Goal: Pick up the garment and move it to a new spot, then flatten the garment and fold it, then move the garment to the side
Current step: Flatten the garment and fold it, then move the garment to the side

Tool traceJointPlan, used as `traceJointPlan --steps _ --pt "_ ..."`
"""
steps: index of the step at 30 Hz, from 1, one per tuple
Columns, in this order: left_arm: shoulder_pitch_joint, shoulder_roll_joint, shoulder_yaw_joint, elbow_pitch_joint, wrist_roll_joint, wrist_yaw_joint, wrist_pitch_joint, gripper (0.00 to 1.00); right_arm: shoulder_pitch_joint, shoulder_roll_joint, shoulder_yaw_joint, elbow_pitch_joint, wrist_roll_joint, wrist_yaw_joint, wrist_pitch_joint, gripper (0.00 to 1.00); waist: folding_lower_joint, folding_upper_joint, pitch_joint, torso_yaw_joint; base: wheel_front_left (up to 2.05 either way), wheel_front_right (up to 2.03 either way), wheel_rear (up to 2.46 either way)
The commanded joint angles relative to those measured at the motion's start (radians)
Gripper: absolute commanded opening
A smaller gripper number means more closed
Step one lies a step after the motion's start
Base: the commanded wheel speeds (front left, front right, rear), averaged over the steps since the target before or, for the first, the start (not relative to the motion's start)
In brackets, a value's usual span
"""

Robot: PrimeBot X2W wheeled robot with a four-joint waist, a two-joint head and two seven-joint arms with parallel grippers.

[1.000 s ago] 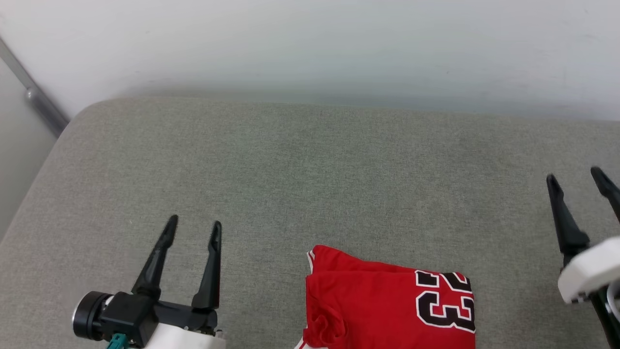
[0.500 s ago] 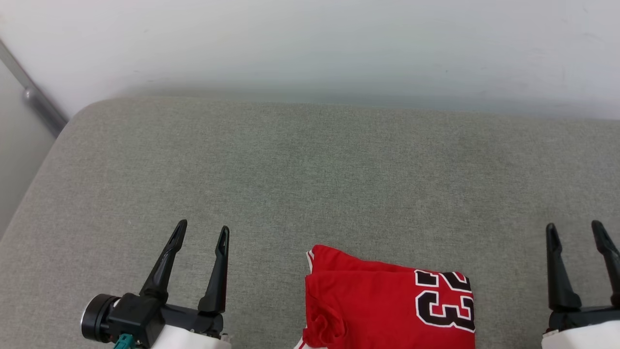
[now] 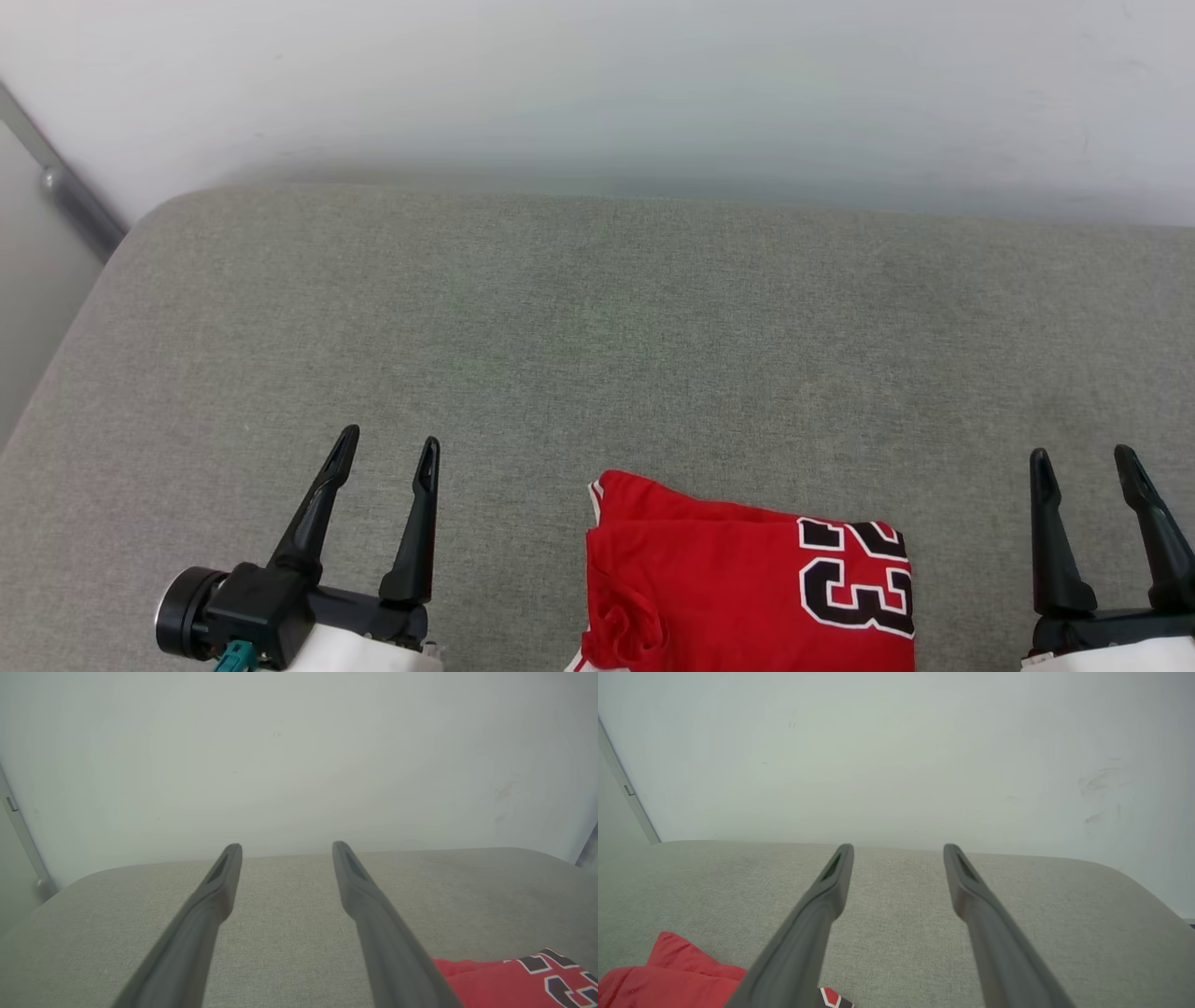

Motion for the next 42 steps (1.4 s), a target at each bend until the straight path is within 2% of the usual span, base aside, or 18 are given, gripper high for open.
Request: traceJointPlan --steps 1,6,10,16,21,24,27,31,37,42 --pt "-0.013 0.003 0.0 0.001 -0.003 0.002 -0.002 1.0 -0.009 -0.002 0.006 0.0 0.006 0.0 -0.007 1.0 0.0 0.0 0.001 0.0 0.0 0.0 0.0" --pt "-0.015 0.006 -0.003 0.005 -0.007 0.002 -0.002 1.0 -0.014 -0.012 0.009 0.003 0.021 0.0 -0.003 1.0 0.0 0.0 0.006 -0.001 0.0 0.0 0.0" --pt "-0.016 0.009 0.002 0.004 -0.008 0.002 -0.002 1.0 -0.012 -0.032 0.039 -0.003 0.039 0.0 0.053 1.0 0.0 0.0 0.01 0.0 0.0 0.0 0.0" --pt "-0.025 0.018 0.0 0.0 0.002 0.002 -0.002 1.0 -0.044 -0.138 0.123 -0.057 0.128 -0.001 0.33 1.0 0.0 0.0 0.029 -0.002 0.0 0.0 0.0" --pt "-0.043 0.022 -0.008 0.0 -0.006 0.001 -0.002 1.0 -0.062 -0.21 0.155 -0.121 0.23 0.0 0.646 1.0 0.0 0.0 0.057 0.011 0.0 0.0 0.0" --pt "-0.058 0.028 -0.004 -0.005 -0.012 0.002 -0.002 1.0 -0.063 -0.224 0.151 -0.145 0.281 0.0 0.843 1.0 0.0 0.0 0.075 0.022 0.0 0.0 0.0" --pt "-0.069 0.029 -0.002 -0.007 -0.013 0.002 -0.002 1.0 -0.054 -0.211 0.138 -0.157 0.297 0.0 1.033 1.0 0.0 0.0 0.09 0.035 0.0 0.0 0.0" --pt "-0.087 0.02 -0.004 -0.012 -0.012 0.002 -0.002 1.0 -0.071 -0.17 0.135 -0.164 0.292 0.0 1.186 1.0 0.0 0.0 0.111 0.058 0.0 0.0 0.0" --pt "-0.104 0.014 -0.014 -0.013 -0.009 0.002 -0.002 1.0 -0.083 -0.136 0.147 -0.1 0.263 0.0 1.25 1.0 0.0 0.0 0.136 0.09 0.0 0.0 0.0" --pt "-0.109 0.011 -0.013 -0.01 -0.012 0.002 -0.002 1.0 -0.092 -0.1 0.168 -0.013 0.255 0.0 1.252 1.0 0.0 0.0 0.151 0.115 0.0 0.0 0.0"
